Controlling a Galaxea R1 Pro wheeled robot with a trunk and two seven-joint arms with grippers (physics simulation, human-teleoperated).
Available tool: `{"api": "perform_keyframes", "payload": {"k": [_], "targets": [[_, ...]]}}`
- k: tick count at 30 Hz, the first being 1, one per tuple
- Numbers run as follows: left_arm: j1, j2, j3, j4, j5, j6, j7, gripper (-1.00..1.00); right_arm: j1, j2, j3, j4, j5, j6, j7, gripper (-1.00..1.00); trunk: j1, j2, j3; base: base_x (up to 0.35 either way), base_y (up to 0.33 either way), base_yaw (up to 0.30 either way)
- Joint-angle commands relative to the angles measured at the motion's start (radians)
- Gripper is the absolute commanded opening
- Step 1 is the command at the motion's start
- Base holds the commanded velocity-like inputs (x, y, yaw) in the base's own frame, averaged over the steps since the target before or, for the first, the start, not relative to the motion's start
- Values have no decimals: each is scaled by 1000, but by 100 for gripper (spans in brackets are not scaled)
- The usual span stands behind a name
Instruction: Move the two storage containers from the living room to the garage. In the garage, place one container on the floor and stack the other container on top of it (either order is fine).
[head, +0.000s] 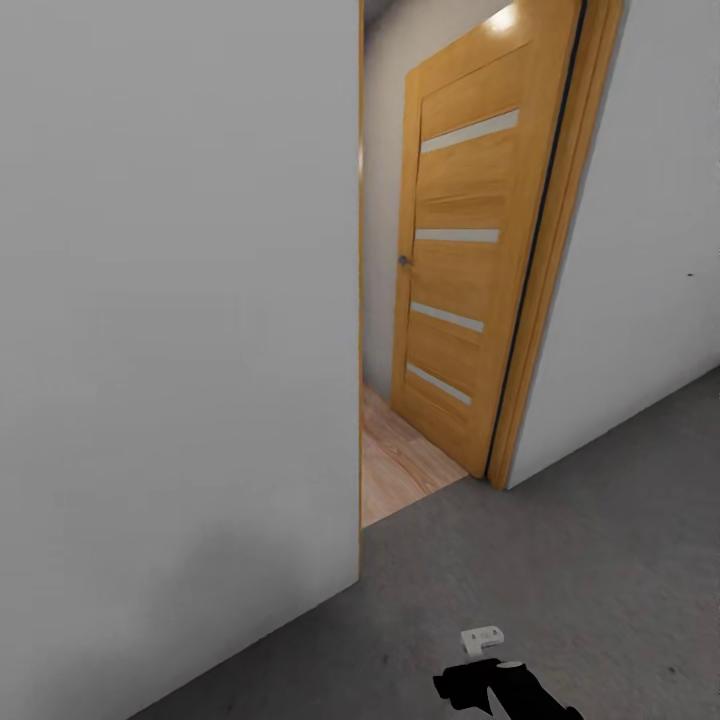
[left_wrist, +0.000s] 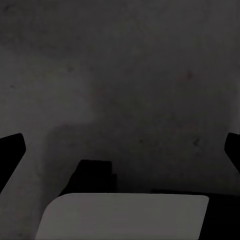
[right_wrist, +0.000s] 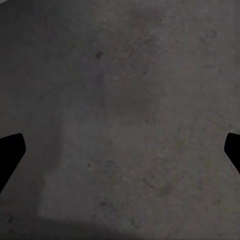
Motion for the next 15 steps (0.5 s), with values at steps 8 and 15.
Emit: {"api": "perform_keyframes", "payload": {"k": [8,15], "targets": [[-1,1,-1,1,5,-8,2,100,0,0,2,-2,5,5,2,100,0,0,-1,0,0,-10],[-1,1,-7,-1,4,-13,-3,100,0,0,2,-2,5,6,2,100,0,0,-1,26,-21,-91]]}}
